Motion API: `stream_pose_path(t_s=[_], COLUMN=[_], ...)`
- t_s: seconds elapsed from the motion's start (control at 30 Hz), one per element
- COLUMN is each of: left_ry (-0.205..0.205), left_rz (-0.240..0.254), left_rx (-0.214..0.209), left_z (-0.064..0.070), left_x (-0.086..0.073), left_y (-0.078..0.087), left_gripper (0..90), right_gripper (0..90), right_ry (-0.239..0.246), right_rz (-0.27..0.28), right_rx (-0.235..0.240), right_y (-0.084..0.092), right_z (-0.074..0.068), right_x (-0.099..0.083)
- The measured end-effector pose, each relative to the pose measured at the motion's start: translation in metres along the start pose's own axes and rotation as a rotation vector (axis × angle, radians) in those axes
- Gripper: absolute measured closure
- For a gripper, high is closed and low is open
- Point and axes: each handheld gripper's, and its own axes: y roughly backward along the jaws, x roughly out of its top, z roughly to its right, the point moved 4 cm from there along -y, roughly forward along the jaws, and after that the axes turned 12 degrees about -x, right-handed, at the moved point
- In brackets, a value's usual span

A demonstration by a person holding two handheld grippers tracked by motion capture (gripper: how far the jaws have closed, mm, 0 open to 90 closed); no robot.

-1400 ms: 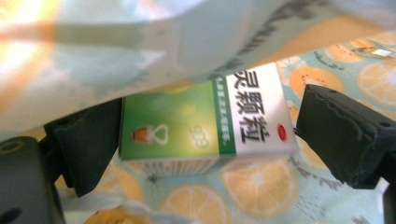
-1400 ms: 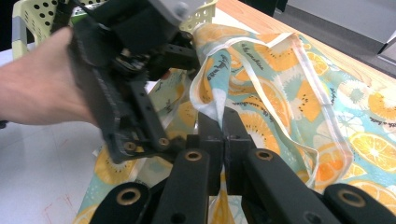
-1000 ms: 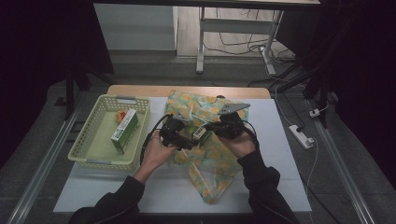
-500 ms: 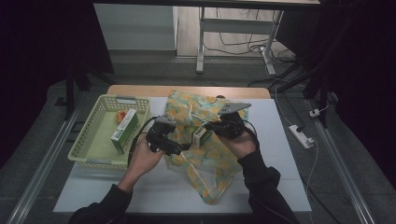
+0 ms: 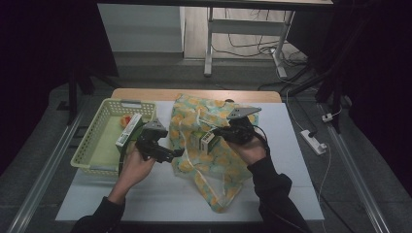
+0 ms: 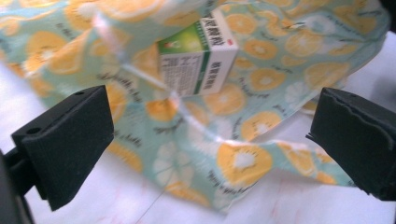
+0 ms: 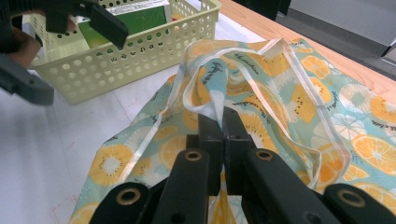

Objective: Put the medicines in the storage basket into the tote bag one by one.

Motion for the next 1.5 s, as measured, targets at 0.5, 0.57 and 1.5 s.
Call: stream_pose_path(t_s=[0.5,0.57,1.5], left_ry=[0.057,0.06,0.259], left_rz=[0.033,0.027,-0.1], left_rx=[0.044,0.062,0.347], left_z=[-0.021,-0.024,-0.085], left_x=[-0.014,-0.016,-0.065], left_y=[0.039,0.043,0.083], left_gripper=[0.0,0.0,0.0], right_gripper=[89.5,89.5,89.3], right_ry=[-0.004,-0.001,-0.004], right_rz=[-0.001,-0.002,0.005], right_rx=[0.0,0.0,0.001], right_y=[0.0,0.0,0.002], right_z=[0.001,0.001,0.001], right_x=[-0.001,-0.001,0.0])
